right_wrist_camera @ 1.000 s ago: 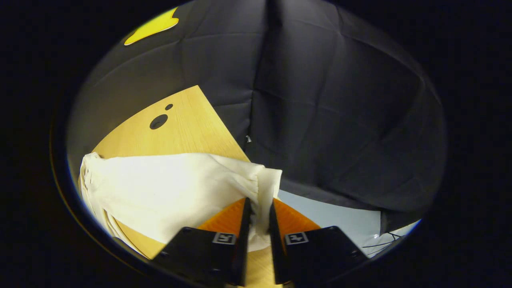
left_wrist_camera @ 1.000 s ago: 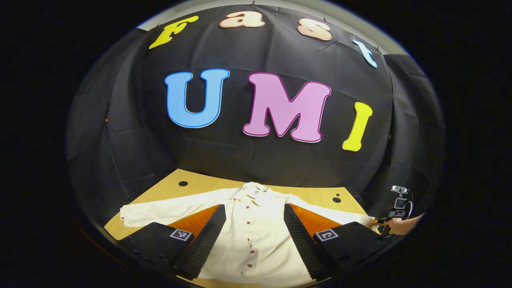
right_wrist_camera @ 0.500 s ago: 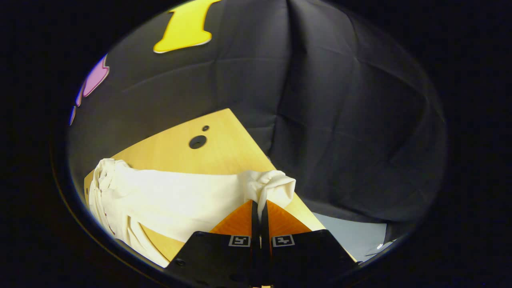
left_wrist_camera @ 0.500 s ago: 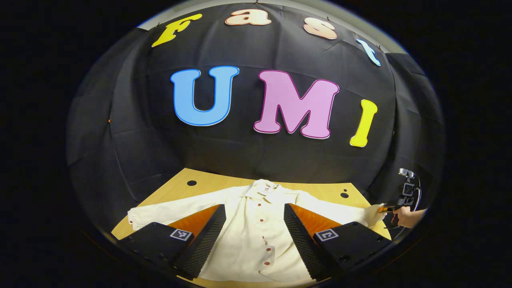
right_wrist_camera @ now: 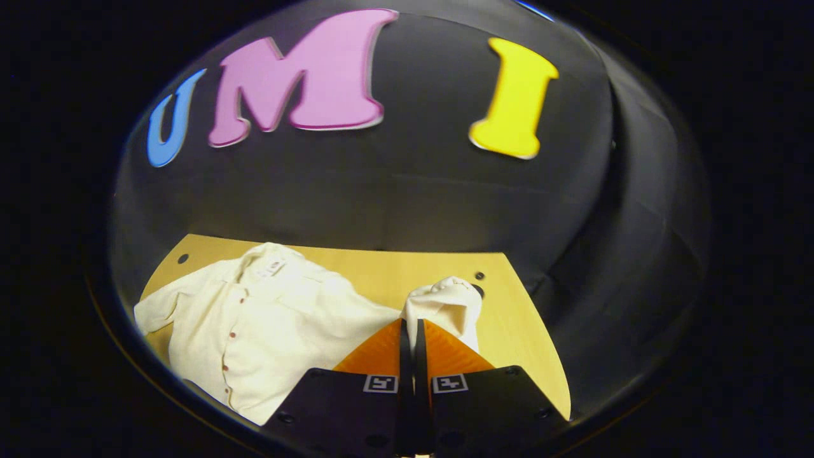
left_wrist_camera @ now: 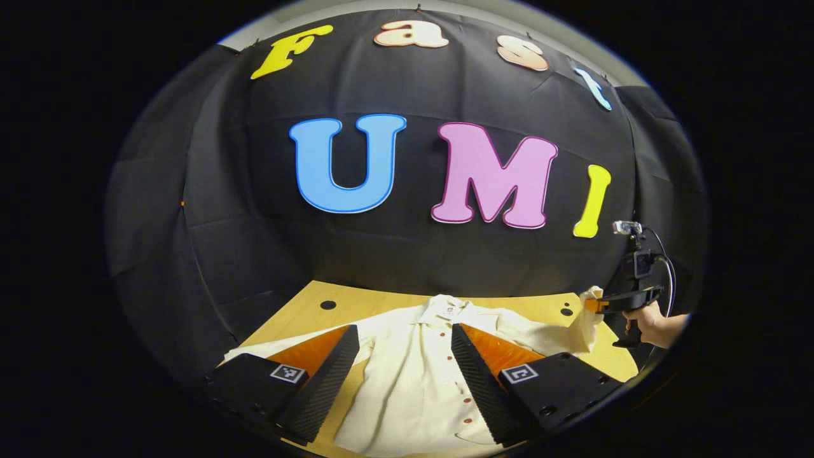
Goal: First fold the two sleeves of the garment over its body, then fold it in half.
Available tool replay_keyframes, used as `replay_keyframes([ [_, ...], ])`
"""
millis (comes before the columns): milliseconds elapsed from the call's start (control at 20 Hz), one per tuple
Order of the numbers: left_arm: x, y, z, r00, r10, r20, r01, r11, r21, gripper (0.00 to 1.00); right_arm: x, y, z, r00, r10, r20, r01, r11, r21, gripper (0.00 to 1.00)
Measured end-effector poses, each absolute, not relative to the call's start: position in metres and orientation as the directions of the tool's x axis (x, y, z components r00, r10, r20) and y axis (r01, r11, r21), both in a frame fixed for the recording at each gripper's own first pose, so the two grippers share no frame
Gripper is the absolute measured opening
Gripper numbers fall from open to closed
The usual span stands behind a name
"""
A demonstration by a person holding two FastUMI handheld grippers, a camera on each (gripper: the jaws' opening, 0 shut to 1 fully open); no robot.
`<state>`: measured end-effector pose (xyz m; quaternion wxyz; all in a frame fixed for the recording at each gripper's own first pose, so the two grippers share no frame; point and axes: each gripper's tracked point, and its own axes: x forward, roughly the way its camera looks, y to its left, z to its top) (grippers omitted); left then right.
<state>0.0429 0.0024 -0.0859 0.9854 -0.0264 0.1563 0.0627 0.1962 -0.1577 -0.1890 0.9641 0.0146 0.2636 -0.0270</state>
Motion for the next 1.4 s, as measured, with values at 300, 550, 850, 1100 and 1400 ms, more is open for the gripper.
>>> replay_keyframes([
  [300, 0.032, 0.066, -0.094, 0.94, 0.135, -0.314, -0.163, 0.984, -0.065, 0.96, 0.208, -0.004, -0.151, 0.858, 0.115, -0.501, -0.113, 0.993, 0.034, 0.05],
  [550, 0.008, 0.128, -0.119, 0.917, 0.183, -0.353, -0.226, 0.97, -0.086, 0.96, 0.204, 0.113, -0.149, 0.819, 0.224, -0.527, -0.277, 0.961, -0.021, 0.05],
  [850, -0.033, 0.186, -0.152, 0.87, 0.254, -0.423, -0.319, 0.944, -0.089, 0.96, 0.223, 0.221, -0.183, 0.781, 0.289, -0.554, -0.383, 0.922, -0.06, 0.05],
  [1100, -0.044, 0.215, -0.177, 0.847, 0.27, -0.458, -0.344, 0.935, -0.086, 0.96, 0.23, 0.273, -0.202, 0.757, 0.344, -0.555, -0.407, 0.913, 0.012, 0.26],
  [1400, -0.04, 0.253, -0.209, 0.801, 0.338, -0.494, -0.406, 0.913, -0.032, 0.96, 0.227, 0.254, -0.151, 0.846, 0.317, -0.429, -0.362, 0.932, -0.027, 0.99],
])
